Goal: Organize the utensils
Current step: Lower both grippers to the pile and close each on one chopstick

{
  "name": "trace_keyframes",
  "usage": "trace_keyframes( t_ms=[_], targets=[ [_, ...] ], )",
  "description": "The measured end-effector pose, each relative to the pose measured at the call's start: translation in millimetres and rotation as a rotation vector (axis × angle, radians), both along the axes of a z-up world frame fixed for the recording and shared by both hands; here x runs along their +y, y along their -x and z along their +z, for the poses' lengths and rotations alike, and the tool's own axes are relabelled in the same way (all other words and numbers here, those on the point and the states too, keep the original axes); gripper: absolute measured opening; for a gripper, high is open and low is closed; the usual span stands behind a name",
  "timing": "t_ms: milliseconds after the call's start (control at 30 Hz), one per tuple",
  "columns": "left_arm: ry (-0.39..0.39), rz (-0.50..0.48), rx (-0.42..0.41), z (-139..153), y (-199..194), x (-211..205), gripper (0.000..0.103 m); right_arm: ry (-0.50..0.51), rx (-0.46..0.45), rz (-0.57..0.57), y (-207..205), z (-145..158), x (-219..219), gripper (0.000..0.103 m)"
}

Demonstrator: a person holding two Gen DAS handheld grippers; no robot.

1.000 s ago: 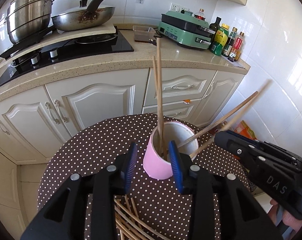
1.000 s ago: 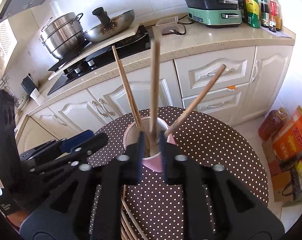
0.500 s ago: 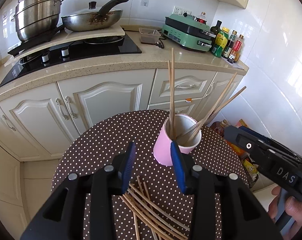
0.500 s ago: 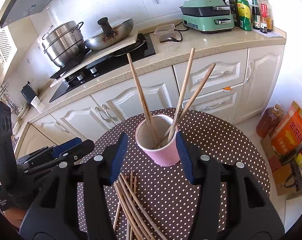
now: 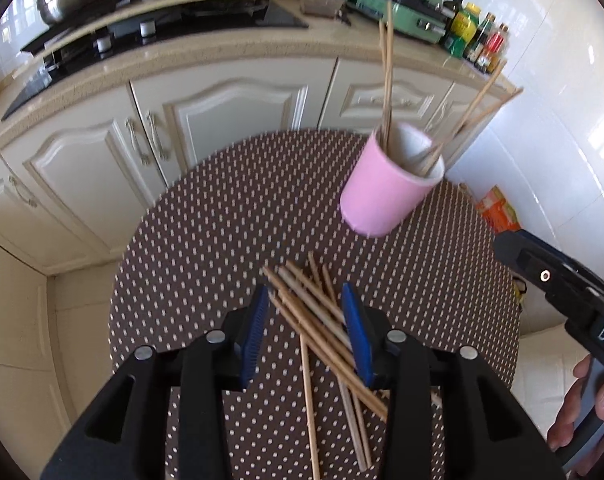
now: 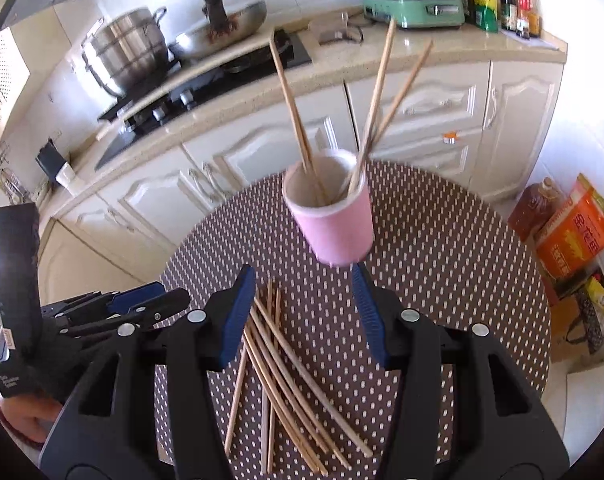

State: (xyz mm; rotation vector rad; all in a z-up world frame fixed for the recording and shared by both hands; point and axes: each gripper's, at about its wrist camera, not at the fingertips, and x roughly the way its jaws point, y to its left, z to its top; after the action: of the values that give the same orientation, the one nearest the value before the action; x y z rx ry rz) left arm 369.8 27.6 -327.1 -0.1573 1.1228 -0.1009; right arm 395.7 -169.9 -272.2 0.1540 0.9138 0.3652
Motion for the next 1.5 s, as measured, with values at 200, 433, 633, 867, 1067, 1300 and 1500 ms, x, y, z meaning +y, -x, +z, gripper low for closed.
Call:
trace_keyframes(
  t_ms=[200, 433, 633, 867, 1067, 1300, 1500],
  targets=[
    [-0.03, -0.046, 0.132, -43, 11, -8, 0.038, 0.041, 0.092, 0.035, 10, -30, 3, 0.05],
    [-0.091, -0.102, 0.237, -86, 15, -24, 0.038, 0.077, 0.188, 0.083, 14, -64, 6, 0.05],
    [-0.137, -0.111, 0.26, -104, 7, -32, 0.038, 0.079, 0.253, 0.124, 9, -86, 10, 0.05],
    [-0.163, -0.072, 0.253, -109, -3, -24, 0.029, 0.099, 0.291, 0.209, -7, -103, 30, 0.049],
    [-0.14, 0.001, 0.275, -108, -4, 2, 0.008, 0.15, 0.321, 0.3, -24, -117, 56, 0.035],
    [-0.047, 0.064, 0.332, -113, -18, 26, 0.008, 0.233, 0.349, 0.401, -34, -131, 88, 0.033],
    [-0.02, 0.088, 0.38, -120, -36, 33, 0.008, 0.27, 0.355, 0.429, -42, -129, 102, 0.031]
  ],
)
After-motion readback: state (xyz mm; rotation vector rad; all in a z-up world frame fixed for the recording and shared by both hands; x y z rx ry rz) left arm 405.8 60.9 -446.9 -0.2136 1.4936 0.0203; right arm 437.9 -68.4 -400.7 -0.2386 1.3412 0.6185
